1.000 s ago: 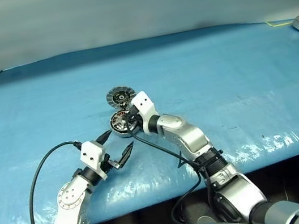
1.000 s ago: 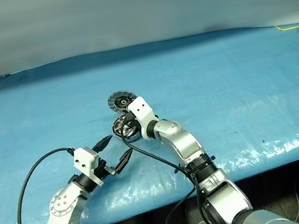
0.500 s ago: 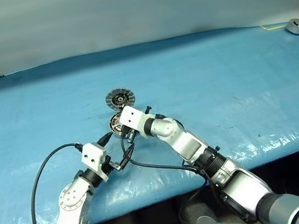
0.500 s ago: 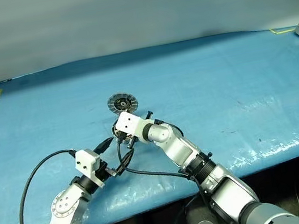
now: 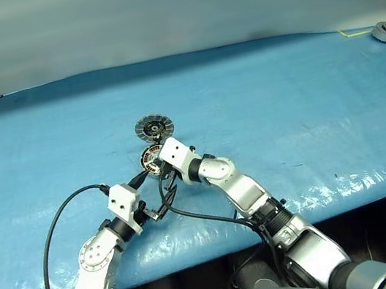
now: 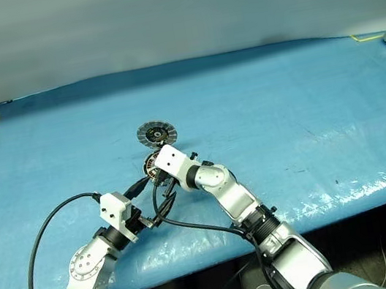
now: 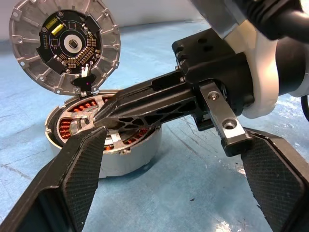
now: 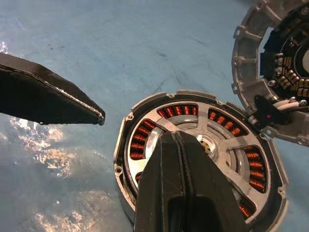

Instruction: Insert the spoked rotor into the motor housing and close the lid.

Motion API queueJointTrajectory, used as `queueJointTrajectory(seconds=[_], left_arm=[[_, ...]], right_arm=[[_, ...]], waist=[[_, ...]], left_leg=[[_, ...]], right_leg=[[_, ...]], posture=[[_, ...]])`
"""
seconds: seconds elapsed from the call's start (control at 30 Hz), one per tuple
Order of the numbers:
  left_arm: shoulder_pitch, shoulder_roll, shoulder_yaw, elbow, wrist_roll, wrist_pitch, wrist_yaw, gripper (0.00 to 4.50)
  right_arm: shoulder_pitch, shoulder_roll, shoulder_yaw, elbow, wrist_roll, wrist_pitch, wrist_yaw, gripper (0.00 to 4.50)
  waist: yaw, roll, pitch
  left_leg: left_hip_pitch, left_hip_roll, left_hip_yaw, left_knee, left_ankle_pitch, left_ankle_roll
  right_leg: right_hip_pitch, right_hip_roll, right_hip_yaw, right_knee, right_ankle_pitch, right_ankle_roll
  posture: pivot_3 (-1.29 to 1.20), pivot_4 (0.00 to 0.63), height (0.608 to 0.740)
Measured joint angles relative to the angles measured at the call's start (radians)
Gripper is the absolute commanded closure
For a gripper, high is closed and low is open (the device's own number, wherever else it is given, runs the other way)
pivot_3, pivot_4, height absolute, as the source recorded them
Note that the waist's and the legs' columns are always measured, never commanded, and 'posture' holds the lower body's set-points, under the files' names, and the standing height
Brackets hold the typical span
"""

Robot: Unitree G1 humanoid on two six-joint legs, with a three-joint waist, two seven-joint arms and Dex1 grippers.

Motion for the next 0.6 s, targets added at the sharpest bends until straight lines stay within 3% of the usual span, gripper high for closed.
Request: queueJointTrajectory(seconds=[0.27, 0.4, 0.6], left_arm=[[-0.031, 0.000, -0.029, -0.057, -0.068, 0.013, -0.036, 0.00], [-0.074, 0.007, -0.045, -0.097, -0.143, 0.069, -0.076, 0.00], [-0.160, 0.062, -0.045, -0.127, -0.241, 0.205, -0.108, 0.00]], right_arm=[[0.146, -0.009, -0.106, -0.236, 0.115, 0.060, -0.014, 4.49], [0.207, -0.044, -0.139, -0.405, 0.185, 0.135, -0.015, 4.49], [0.205, -0.071, -0.156, -0.477, 0.231, 0.189, -0.028, 4.49]], waist=[[0.009, 0.000, 0.001], [0.009, -0.001, 0.001], [0.005, 0.000, 0.002]], left_leg=[[-0.016, -0.001, -0.001, 0.000, 0.000, 0.000], [-0.016, -0.005, -0.002, 0.001, 0.000, 0.000], [-0.016, -0.006, -0.003, 0.004, 0.000, 0.000]], right_leg=[[-0.014, 0.000, 0.000, 0.000, 0.005, -0.001], [-0.014, 0.000, 0.000, 0.000, 0.006, 0.003], [-0.012, 0.002, 0.000, 0.001, 0.001, 0.003]], posture=[[0.00, 0.150, 0.740], [0.00, 0.150, 0.740], [0.00, 0.150, 0.740]])
